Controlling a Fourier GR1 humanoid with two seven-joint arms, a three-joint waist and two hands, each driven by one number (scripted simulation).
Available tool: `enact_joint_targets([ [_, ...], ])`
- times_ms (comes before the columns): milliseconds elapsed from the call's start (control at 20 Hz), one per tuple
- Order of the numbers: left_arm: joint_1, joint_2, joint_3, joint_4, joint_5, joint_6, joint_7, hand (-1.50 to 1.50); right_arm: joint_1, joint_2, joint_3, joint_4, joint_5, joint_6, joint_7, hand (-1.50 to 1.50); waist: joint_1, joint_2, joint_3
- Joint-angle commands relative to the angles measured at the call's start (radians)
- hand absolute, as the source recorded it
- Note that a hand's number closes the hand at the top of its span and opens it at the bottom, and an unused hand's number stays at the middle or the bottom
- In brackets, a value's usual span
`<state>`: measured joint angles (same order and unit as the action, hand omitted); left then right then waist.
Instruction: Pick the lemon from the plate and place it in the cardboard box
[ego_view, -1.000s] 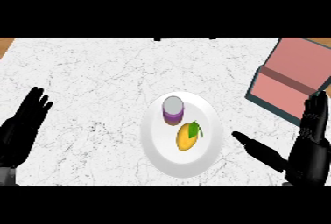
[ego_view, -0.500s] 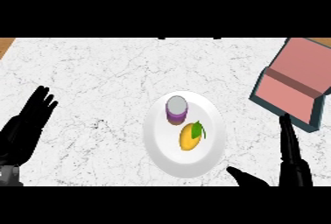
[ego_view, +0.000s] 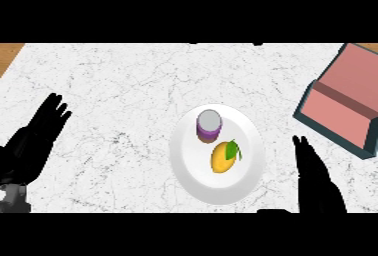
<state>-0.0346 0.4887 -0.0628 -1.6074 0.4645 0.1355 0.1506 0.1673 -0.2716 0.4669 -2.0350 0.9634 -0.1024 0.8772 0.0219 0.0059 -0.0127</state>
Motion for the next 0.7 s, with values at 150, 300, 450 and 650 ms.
enact_joint_targets([
  [150, -0.027, 0.008, 0.006, 0.007, 0.0, -0.009, 0.025, 0.0, -0.235, 0.248, 0.092, -0.015, 0.033, 0.364, 0.444, -1.5, 0.01, -0.001, 0.007],
  [300, 0.0, 0.003, 0.009, 0.013, 0.009, -0.027, 0.019, 0.0, -0.322, 0.267, 0.089, 0.036, -0.003, 0.38, 0.545, -1.5, 0.008, -0.002, 0.008],
  [450, -0.002, -0.014, 0.015, 0.034, -0.009, -0.016, -0.01, 0.0, -0.352, 0.269, 0.076, 0.043, -0.041, 0.413, 0.588, -1.5, -0.006, -0.004, 0.009],
  [650, 0.022, 0.004, 0.026, 0.0, 0.002, -0.033, 0.012, 0.0, -0.415, 0.27, 0.036, 0.113, -0.095, 0.416, 0.608, -1.5, 0.002, -0.006, 0.01],
])
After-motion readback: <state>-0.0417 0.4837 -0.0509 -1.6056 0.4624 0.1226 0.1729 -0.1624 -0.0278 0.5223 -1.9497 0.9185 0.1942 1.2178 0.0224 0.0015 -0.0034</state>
